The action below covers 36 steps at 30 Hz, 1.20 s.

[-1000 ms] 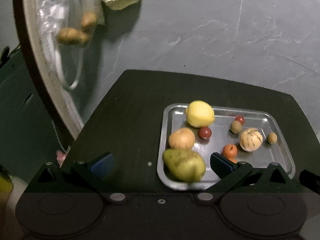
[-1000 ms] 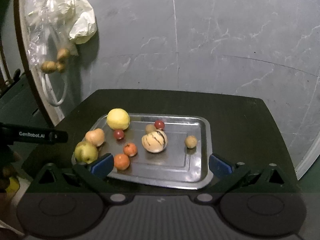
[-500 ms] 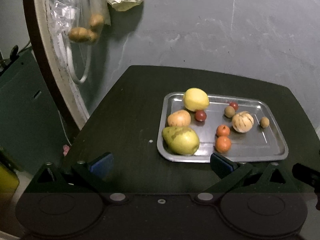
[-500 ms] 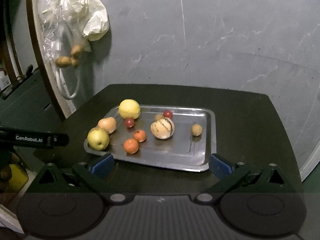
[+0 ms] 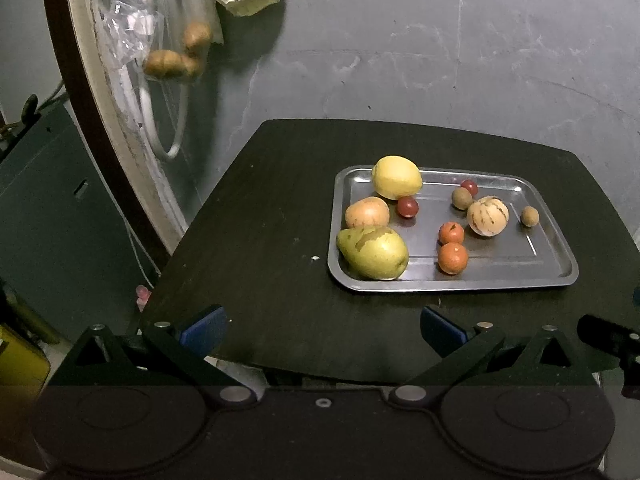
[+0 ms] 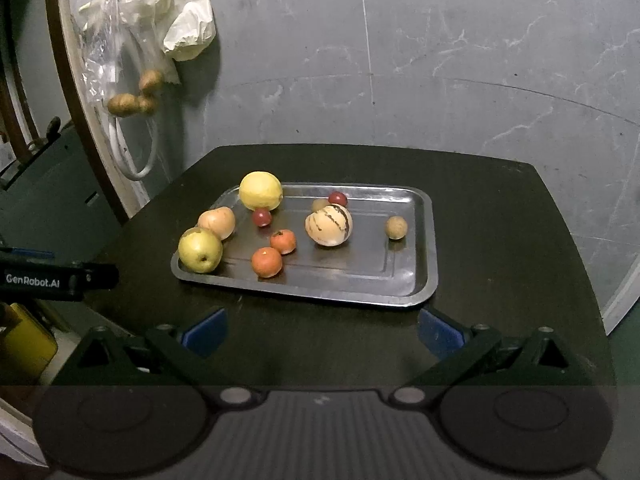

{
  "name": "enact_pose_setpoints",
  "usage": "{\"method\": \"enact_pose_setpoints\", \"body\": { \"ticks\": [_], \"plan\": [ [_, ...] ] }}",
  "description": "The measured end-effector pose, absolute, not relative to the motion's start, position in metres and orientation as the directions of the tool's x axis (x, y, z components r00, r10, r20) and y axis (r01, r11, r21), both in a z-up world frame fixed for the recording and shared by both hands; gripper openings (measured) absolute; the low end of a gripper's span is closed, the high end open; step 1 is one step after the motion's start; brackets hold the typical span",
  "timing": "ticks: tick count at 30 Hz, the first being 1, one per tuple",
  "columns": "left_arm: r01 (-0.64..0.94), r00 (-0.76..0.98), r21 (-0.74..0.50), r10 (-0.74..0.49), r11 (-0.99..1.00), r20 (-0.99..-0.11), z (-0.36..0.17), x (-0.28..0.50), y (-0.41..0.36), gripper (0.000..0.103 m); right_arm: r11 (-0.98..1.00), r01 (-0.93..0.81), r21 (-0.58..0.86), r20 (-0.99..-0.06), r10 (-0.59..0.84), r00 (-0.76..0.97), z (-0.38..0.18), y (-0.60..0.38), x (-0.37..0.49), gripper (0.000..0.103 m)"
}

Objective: Organize fruits

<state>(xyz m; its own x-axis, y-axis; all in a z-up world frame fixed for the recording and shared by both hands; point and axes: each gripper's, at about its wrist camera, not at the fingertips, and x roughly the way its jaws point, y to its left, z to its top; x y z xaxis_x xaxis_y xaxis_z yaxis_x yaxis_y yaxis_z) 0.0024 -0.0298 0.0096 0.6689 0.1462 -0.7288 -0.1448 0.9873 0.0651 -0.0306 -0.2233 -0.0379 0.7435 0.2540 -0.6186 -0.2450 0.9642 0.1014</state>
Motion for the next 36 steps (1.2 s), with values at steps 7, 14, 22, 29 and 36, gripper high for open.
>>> {"method": "enact_pose_setpoints", "body": {
  "ticks": [7,14,22,29,36],
  "plan": [
    [-0.108,0.674,0.060,0.117,0.992,-0.729,0.006,0.004,-0.017,0.102,0.972,-0.221,0.082,-0.628,0.223,0.746,-0.037,-0.214,-0.030,0.103],
    [-0.041,0.673,0.059,0.071,0.997,-0.736,0.002,0.010,-0.003,0.102,0.980,-0.186,0.071,-0.624,0.189,0.759,-0.034,-0.201,-0.036,0.103],
    [0.021,0.685,0.057,0.027,0.998,-0.728,0.000,0.011,0.011,0.102,0.990,-0.115,0.084,-0.600,0.143,0.787,-0.034,-0.195,-0.049,0.103],
    [0.062,0.683,0.060,0.001,0.996,-0.731,-0.003,0.005,0.017,0.102,0.994,-0.065,0.093,-0.604,0.108,0.790,-0.038,-0.191,-0.062,0.103],
    [0.089,0.681,0.068,-0.011,0.994,-0.732,-0.005,-0.003,0.019,0.102,0.993,-0.073,0.091,-0.607,0.114,0.786,-0.040,-0.181,-0.069,0.103]
  ]
}}
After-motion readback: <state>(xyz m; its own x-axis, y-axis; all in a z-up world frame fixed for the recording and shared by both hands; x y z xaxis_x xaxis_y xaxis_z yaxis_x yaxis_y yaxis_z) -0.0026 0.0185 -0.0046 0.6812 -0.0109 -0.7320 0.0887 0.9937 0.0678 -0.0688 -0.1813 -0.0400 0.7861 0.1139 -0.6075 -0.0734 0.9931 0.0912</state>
